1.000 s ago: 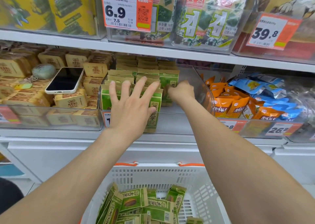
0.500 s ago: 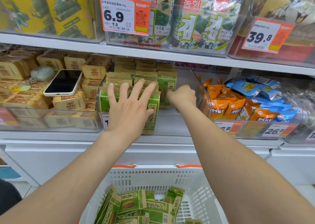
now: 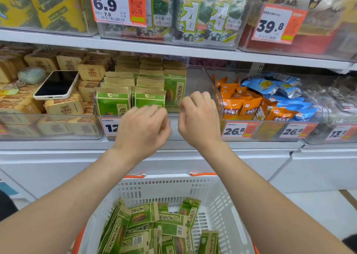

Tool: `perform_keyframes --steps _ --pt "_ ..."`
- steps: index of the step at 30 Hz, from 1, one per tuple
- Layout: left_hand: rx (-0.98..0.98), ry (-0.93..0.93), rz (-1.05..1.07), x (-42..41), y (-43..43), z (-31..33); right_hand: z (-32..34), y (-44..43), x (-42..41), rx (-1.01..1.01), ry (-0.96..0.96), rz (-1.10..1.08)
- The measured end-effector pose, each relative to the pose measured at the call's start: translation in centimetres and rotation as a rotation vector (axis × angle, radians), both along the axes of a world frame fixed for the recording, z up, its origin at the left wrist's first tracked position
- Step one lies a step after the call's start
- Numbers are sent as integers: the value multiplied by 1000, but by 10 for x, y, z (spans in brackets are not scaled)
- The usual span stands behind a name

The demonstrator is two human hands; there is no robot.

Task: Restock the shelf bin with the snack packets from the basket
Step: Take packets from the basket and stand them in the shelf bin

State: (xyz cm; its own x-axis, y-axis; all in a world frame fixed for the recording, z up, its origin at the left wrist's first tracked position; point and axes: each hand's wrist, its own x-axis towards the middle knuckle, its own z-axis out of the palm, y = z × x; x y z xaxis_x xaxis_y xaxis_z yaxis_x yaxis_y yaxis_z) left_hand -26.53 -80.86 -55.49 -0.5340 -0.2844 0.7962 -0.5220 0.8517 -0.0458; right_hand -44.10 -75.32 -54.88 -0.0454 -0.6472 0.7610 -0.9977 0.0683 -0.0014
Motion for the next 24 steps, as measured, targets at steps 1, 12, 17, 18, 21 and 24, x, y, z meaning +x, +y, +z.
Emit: perform_keyframes --steps 1,12,17,18,21,24 --pt "63 -54 -17 1 2 -6 -8 9 -1 -31 49 69" --pt "599 -1211 25 14 20 -73 -137 57 13 866 120 180" --pt "665 -1406 47 23 30 -100 -192 64 47 1308 167 155" --pt "680 -1416 35 25 32 -105 -202 67 55 1366 175 162" --pt "694 -1452 18 32 38 -117 -222 76 83 1491 176 193" --pt "675 -1476 15 38 40 -129 -248 80 106 1596 -134 241"
